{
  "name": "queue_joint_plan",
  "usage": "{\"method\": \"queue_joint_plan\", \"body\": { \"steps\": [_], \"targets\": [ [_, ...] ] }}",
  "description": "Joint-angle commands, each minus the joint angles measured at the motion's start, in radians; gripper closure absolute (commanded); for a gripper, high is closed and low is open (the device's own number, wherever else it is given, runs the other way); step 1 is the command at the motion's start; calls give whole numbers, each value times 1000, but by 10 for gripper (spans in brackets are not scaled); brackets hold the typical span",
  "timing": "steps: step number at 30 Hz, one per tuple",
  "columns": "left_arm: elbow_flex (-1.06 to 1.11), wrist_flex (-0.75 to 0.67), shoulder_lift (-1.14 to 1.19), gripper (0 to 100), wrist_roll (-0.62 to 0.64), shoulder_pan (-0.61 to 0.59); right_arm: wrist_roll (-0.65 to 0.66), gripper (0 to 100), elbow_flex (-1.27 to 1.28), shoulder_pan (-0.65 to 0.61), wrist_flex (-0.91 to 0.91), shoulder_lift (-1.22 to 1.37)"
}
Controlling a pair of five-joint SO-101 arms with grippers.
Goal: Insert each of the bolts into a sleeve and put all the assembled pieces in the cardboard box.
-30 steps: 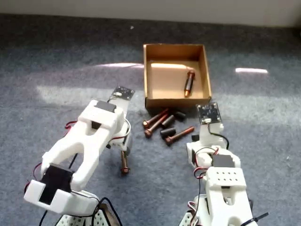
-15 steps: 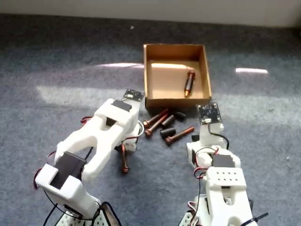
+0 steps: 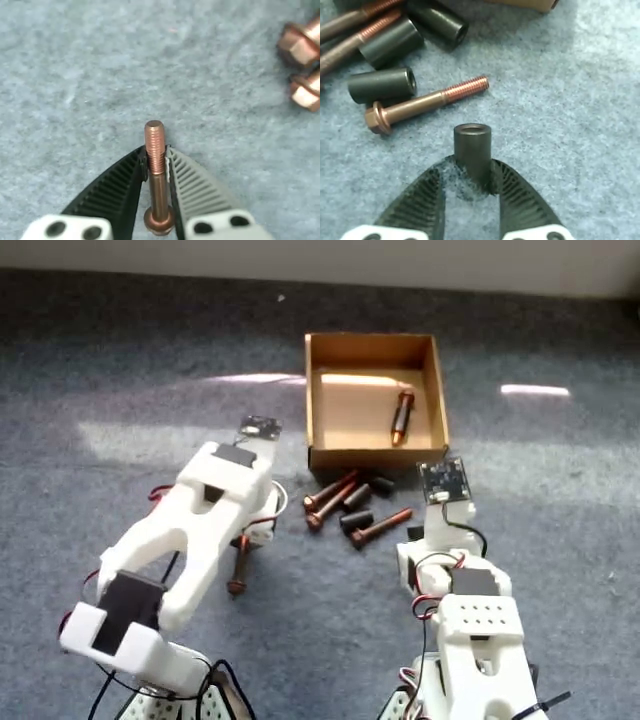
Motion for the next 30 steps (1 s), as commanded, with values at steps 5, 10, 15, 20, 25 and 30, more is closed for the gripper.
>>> {"method": "queue_joint_plan", "body": {
  "steps": [5, 10, 15, 20, 25, 30],
  "targets": [
    [45, -3, -202, 995, 11, -133, -6, 993, -4, 12, -31, -33],
    [16, -3, -196, 995, 12, -137, -6, 993, -4, 12, -31, -33],
    [13, -2, -194, 995, 143, -140, -6, 993, -4, 12, -31, -31],
    [8, -9, -202, 995, 605, -148, -6, 993, -4, 12, -31, -30],
    [-13, -64, -202, 995, 1000, -151, -6, 993, -4, 12, -31, -30],
    [-10, -141, -197, 995, 1300, -177, -6, 993, -4, 12, -31, -30]
  ]
}}
